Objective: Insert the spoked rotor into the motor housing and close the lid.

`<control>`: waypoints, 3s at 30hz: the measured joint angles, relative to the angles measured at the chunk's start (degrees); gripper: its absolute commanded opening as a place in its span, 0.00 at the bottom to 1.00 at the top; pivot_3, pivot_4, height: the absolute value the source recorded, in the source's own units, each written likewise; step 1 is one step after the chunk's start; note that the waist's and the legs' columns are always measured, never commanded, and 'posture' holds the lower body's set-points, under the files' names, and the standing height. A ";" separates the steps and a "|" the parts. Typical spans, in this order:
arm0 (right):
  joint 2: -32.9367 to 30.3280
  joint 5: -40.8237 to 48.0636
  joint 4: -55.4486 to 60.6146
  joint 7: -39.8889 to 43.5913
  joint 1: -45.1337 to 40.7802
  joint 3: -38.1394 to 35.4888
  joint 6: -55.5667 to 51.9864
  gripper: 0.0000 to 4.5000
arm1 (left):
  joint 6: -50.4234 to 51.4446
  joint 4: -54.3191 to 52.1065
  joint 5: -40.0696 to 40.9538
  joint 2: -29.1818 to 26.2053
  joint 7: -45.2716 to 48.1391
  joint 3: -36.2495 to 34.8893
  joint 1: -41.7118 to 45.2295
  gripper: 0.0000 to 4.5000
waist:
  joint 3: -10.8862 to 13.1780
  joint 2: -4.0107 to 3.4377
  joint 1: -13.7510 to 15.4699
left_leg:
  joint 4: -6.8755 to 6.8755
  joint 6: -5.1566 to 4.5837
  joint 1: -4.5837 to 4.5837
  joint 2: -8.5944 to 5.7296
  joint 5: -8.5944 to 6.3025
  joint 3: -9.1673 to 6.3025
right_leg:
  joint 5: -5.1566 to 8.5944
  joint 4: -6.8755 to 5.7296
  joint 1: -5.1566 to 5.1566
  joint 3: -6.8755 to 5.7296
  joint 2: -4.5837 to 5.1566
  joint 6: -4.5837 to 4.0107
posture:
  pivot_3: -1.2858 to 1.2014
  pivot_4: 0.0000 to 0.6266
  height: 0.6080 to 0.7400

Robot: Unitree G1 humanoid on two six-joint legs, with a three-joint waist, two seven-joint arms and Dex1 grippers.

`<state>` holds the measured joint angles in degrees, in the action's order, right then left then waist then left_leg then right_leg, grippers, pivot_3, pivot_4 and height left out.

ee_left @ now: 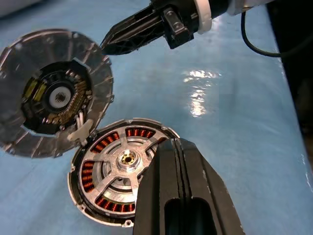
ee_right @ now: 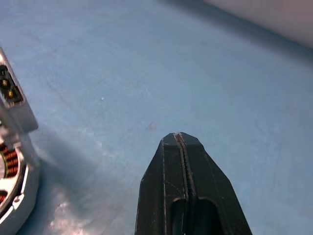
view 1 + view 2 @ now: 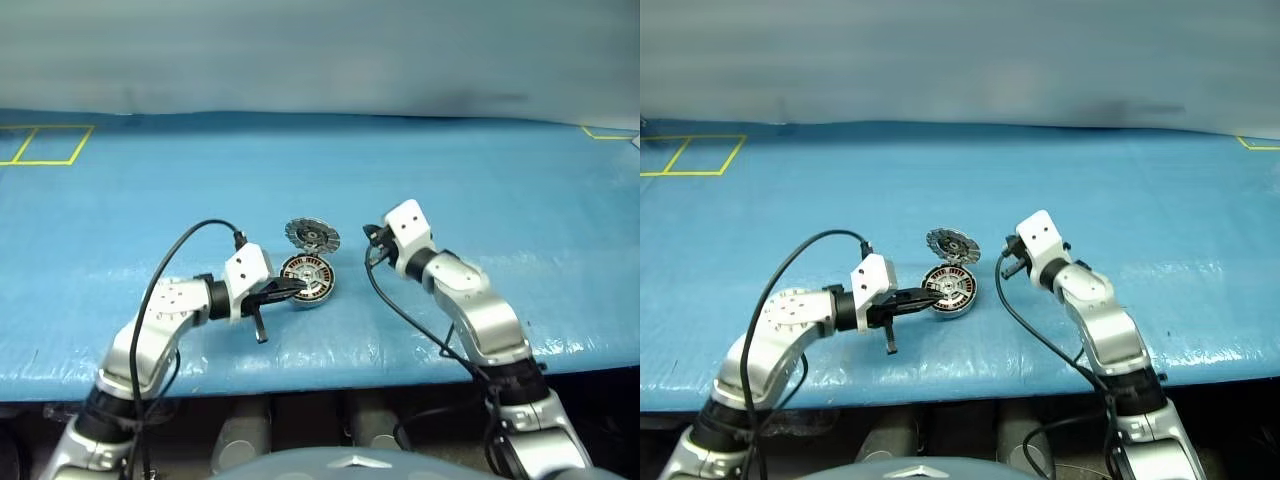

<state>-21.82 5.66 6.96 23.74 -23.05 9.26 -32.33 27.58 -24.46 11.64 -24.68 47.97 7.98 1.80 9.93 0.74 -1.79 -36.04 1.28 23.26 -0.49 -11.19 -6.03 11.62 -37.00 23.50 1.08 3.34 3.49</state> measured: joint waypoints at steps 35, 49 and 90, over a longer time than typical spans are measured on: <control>5.63 1.24 -21.10 29.99 -11.84 5.49 13.56 0.00 | -29.36 6.74 -2.00 7.70 -13.74 -0.66 -19.01 0.00 | 0.00 -0.11 -0.42 | 0.16 0.01 -0.08 0.04 -0.01 0.19 | -0.05 0.06 0.08 0.06 0.05 -0.04 | 0.52 0.24 1.00; 7.72 3.95 -9.54 27.25 -2.75 6.32 7.82 0.00 | -30.69 10.96 1.26 9.32 -14.15 -0.84 -18.74 0.00 | -0.01 -0.11 -0.37 | 0.20 0.02 -0.06 0.06 -0.02 0.19 | -0.02 0.08 0.13 0.04 0.05 -0.07 | 0.52 0.24 1.00; 12.32 6.91 13.53 0.77 11.55 8.71 -9.46 0.99 | -31.36 12.29 2.00 8.64 -13.14 0.16 -18.37 0.00 | -0.01 -0.13 -0.31 | 0.25 0.07 0.42 0.07 -0.06 0.16 | 0.01 0.17 0.63 -0.02 0.10 -0.09 | 0.52 0.24 1.00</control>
<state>-9.49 12.57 20.49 24.51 -11.50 17.97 -41.79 -3.78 -12.17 13.63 -16.04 34.83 8.15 -16.56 9.92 0.62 -2.10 -35.79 1.36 23.68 -0.41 -11.25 -5.87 11.63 -36.83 24.13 1.06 3.44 3.40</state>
